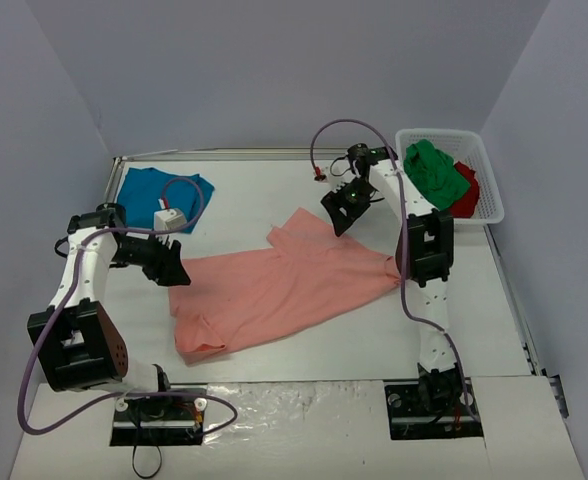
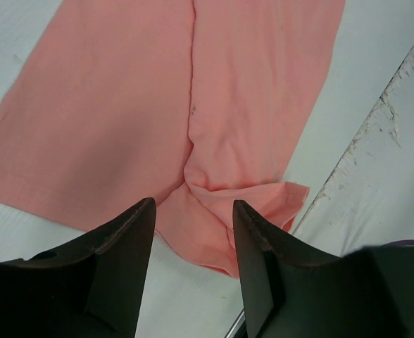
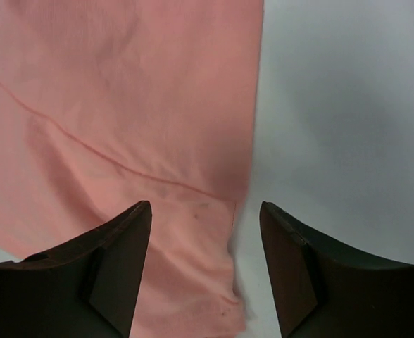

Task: Fold and stack the t-shirts
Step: Flatten out the tshirt

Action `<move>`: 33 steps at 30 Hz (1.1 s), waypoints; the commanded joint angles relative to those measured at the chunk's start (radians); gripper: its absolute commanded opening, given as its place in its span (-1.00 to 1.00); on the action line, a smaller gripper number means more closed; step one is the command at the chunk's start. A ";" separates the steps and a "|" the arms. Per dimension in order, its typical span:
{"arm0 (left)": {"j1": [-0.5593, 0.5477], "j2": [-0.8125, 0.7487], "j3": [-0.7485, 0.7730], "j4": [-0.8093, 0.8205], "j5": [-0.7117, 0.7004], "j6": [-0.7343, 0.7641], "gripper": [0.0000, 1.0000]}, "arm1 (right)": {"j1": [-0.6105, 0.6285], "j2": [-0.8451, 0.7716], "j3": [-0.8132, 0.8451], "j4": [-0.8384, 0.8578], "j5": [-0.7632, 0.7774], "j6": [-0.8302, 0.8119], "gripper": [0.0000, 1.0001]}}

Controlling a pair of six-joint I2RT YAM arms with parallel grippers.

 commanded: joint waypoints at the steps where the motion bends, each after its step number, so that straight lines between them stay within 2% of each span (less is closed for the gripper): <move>1: 0.015 -0.029 -0.010 0.045 -0.002 -0.059 -0.08 | 0.013 0.041 0.122 -0.045 -0.017 0.046 0.18; 8: 0.026 -0.038 -0.025 0.079 -0.020 -0.092 -0.09 | 0.073 0.112 0.178 -0.041 -0.012 0.054 0.20; 16: 0.035 -0.055 -0.048 0.105 -0.028 -0.095 -0.10 | 0.104 0.168 0.205 0.071 0.044 0.144 0.21; 24: 0.039 -0.102 -0.085 0.156 -0.051 -0.121 -0.20 | 0.125 0.227 0.228 0.085 0.081 0.166 0.15; 26: 0.041 -0.104 -0.085 0.153 -0.051 -0.119 -0.21 | 0.130 0.230 0.219 0.087 0.089 0.164 0.07; 27: 0.039 -0.105 -0.085 0.154 -0.051 -0.119 -0.21 | 0.138 0.230 0.205 0.088 0.098 0.166 -0.16; 28: 0.041 -0.105 -0.085 0.154 -0.051 -0.119 -0.21 | 0.141 0.230 0.198 0.090 0.100 0.164 -0.31; 33: 0.041 -0.113 -0.093 0.165 -0.050 -0.119 -0.21 | 0.165 0.219 0.135 0.110 0.135 0.161 -0.90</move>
